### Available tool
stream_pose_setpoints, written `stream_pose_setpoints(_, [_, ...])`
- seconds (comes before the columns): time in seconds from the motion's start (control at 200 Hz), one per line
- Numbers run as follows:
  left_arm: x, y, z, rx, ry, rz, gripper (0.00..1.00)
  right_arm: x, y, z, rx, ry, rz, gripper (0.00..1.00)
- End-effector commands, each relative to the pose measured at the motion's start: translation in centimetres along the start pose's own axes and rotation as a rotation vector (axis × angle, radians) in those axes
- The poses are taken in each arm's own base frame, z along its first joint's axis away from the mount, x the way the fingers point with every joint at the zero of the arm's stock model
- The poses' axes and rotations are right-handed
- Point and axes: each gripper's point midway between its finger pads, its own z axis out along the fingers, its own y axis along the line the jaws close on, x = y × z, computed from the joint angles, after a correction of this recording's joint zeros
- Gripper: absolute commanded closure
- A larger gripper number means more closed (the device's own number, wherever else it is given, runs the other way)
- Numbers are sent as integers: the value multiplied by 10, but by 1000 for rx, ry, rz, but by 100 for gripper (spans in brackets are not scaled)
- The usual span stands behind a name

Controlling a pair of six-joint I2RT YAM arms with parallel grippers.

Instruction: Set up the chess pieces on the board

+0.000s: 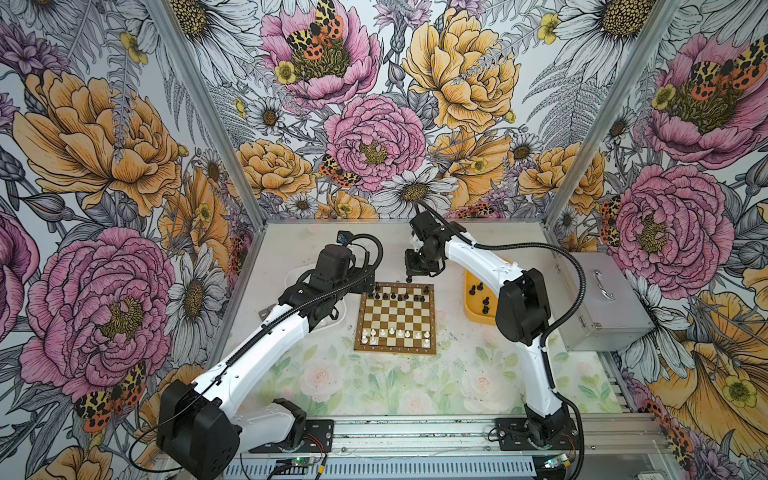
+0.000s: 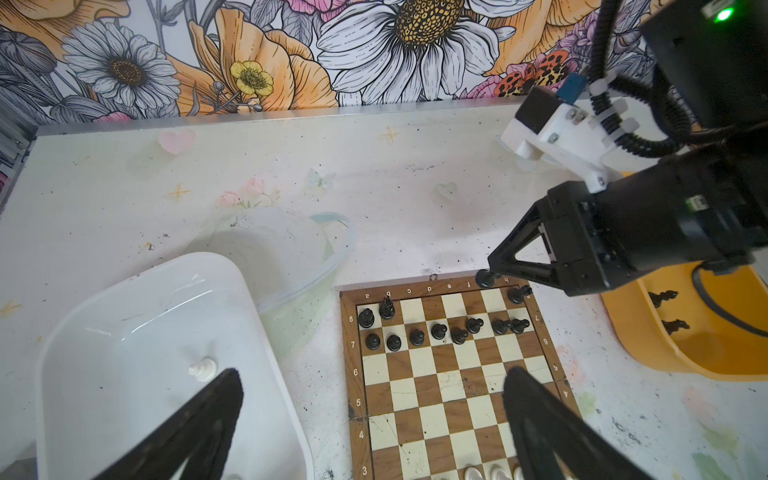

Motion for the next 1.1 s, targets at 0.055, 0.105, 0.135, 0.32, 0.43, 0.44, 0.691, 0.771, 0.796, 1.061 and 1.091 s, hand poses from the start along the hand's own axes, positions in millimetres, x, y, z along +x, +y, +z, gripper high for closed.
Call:
stream_pose_setpoints(0.055, [-6,-2,5,29,-17,-30,1,-3,5,6,7,-4,-6,98])
stream_pose_setpoints(0.105, [-7,-2,6,27,-16,-30,1,-2,4,8,12,-1,-5,98])
stream_pose_setpoints(0.135, [-7,-2,6,28,-17,-29,1,-2,4,9,12,2,-4,98])
stream_pose_setpoints(0.32, [-6,0,8,25,-11,-31,1,0,5,15,12,13,-7,98])
stream_pose_setpoints(0.43, [-6,0,9,25,-10,-30,1,-1,8,17,9,14,-10,98])
stream_pose_setpoints(0.44, [-6,0,9,26,-11,-29,1,-1,8,17,9,14,-11,98])
stream_pose_setpoints(0.691, [-7,3,9,28,-12,-31,1,2,10,26,18,29,-17,98])
stream_pose_setpoints(0.771, [-8,5,9,26,-14,-33,1,1,10,26,19,28,-17,98])
stream_pose_setpoints(0.796, [-8,6,9,24,-14,-35,1,1,10,26,21,26,-18,98])
stream_pose_setpoints(1.061, [-8,8,11,27,-10,-38,1,2,10,29,29,39,-22,98])
stream_pose_setpoints(1.091, [-9,8,11,28,-9,-39,1,2,10,29,29,40,-23,98])
